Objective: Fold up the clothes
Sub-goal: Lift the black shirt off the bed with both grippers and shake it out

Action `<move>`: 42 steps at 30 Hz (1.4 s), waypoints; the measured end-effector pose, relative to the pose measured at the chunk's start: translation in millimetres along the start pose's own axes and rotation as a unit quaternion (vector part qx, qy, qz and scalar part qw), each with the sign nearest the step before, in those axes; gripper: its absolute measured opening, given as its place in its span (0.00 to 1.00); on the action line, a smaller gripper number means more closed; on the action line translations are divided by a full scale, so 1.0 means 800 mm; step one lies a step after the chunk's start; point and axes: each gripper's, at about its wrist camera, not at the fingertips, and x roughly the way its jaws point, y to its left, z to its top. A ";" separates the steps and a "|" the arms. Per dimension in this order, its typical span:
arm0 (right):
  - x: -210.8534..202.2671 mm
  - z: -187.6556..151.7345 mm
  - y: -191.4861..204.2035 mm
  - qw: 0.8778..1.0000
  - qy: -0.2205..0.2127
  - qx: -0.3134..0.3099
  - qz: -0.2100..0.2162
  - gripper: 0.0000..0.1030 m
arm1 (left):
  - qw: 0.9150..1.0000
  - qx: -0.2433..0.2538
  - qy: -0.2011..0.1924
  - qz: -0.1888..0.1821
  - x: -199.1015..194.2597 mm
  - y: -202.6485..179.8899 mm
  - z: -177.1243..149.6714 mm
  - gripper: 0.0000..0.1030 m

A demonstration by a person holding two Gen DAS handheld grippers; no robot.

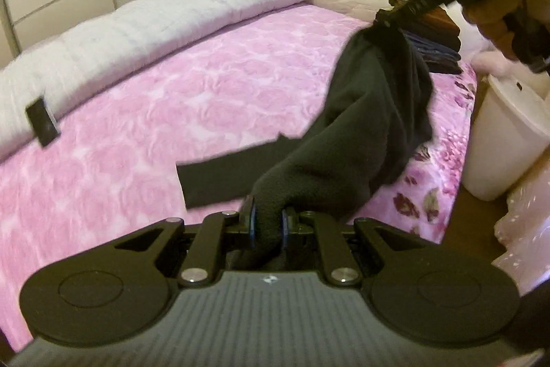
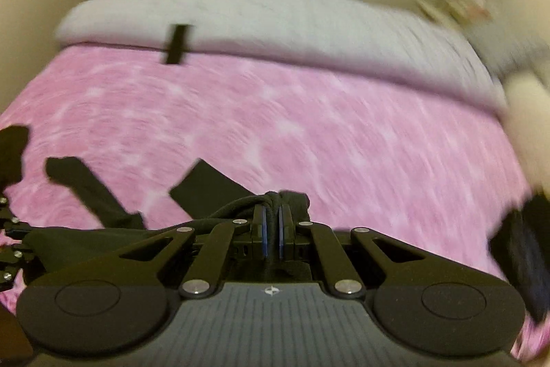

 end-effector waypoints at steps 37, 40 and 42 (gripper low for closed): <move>0.267 -0.035 -0.068 0.986 0.086 -0.059 0.133 0.68 | 0.970 -0.005 0.243 0.004 0.291 -0.013 -0.063 0.06; 0.329 -0.013 -0.072 0.987 0.083 -0.023 0.133 0.70 | 0.972 0.004 0.233 -0.026 0.267 -0.046 -0.061 0.01; 0.363 -0.004 -0.068 0.987 0.094 -0.008 0.130 0.70 | 0.974 0.008 0.220 -0.047 0.246 -0.069 -0.057 0.01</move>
